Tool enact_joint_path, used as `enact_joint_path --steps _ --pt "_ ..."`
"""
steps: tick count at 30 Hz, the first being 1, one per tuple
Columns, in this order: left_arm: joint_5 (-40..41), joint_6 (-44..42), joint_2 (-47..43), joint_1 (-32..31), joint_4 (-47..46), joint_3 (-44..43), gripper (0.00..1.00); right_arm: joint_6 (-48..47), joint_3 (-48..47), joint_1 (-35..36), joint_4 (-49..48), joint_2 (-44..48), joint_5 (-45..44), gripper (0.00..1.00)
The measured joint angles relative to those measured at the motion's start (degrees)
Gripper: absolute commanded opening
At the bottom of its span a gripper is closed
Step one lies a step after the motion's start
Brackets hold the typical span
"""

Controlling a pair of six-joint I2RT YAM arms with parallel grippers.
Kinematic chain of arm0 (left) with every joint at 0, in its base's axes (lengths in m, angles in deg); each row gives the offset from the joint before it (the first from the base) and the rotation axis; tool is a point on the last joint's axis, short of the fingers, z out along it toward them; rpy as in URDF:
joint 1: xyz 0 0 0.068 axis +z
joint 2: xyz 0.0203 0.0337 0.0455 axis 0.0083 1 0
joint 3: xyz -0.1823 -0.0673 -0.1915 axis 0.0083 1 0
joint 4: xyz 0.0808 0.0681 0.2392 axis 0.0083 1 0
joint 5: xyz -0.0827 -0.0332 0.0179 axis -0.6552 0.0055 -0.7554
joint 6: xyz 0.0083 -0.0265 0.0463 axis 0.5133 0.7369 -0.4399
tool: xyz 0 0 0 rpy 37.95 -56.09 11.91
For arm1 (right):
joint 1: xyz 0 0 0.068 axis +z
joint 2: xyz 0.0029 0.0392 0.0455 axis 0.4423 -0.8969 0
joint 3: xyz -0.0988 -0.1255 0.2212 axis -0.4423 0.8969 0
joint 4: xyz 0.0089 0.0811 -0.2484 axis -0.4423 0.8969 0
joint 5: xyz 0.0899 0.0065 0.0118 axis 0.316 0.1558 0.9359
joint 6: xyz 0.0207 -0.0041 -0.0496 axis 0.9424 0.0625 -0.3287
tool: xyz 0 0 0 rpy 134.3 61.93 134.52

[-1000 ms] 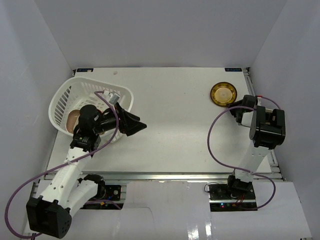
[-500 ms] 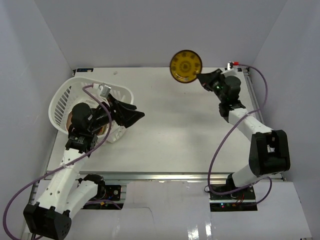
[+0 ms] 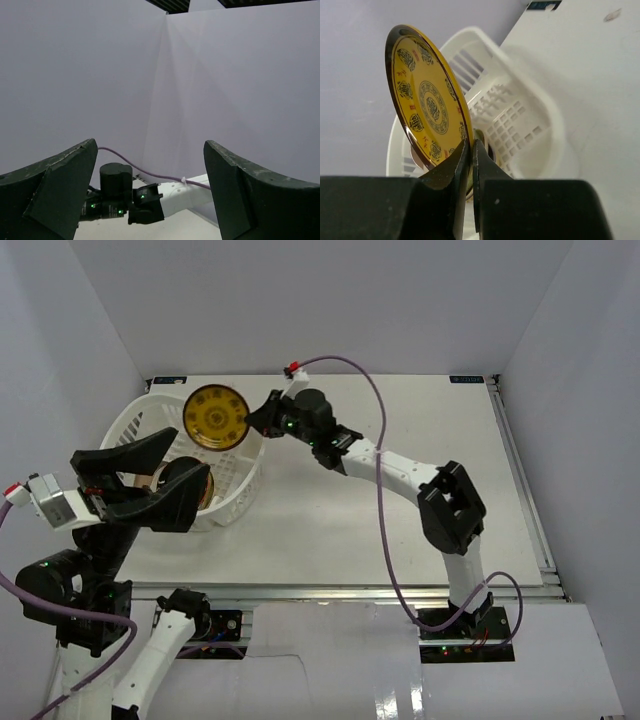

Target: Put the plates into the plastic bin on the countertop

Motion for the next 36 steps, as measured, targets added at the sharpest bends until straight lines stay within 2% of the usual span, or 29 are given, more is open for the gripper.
enact_joint_path --steps 2,3,5,6,9,10,14,20,21,22,27,30,36 --pt "2.73 -0.81 0.04 0.0 2.12 -0.39 0.98 -1.14 -6.1 3.5 3.52 -4.85 -0.98 0.08" --pt "3.76 -1.07 0.26 0.0 3.45 -0.28 0.98 -1.6 -8.83 5.38 5.2 -7.08 -1.46 0.12" --pt "5.46 -1.46 0.96 0.0 5.81 0.31 0.98 -2.29 -13.0 8.46 7.78 -10.27 -2.27 0.3" --pt "6.1 -1.62 1.38 0.0 6.99 0.68 0.98 -2.62 -14.51 9.94 8.76 -11.5 -2.43 0.54" --pt "7.69 -1.99 2.58 0.0 10.14 1.42 0.98 -3.54 -19.08 13.35 12.02 -14.12 -2.45 0.75" --pt "8.2 -2.12 2.99 0.0 11.1 1.46 0.98 -3.98 -19.87 13.88 12.72 -14.34 -2.51 0.78" --pt "10.14 -2.34 3.93 0.0 13.57 1.46 0.98 -5.7 -18.03 13.09 13.55 -11.85 -3.61 0.77" --pt "11.13 -2.08 5.9 0.0 15.04 1.44 0.98 -6.14 5.42 5.33 8.13 6.97 -4.35 0.78" --pt "11.1 -1.97 6.36 0.0 15.32 1.44 0.98 -6.25 10.99 3.34 6.34 11.67 -4.66 1.0" --pt "11.04 -1.86 6.82 0.0 15.65 1.44 0.98 -6.27 15.8 1.6 5.2 15.74 -4.76 0.9" --pt "9.33 -1.46 7.34 0.0 16.06 5.7 0.98 -9.68 38.77 -5.75 2.54 38.58 -9.64 0.9" --pt "6.95 -1.33 7.19 0.0 17.0 11.58 0.98 -12.41 49.66 -5.75 4.0 52.46 -16.65 0.9" --pt "1.99 -1.29 7.37 0.0 20.22 18.95 0.98 -15.28 64.11 -5.53 8.31 76.32 -27.21 0.9"
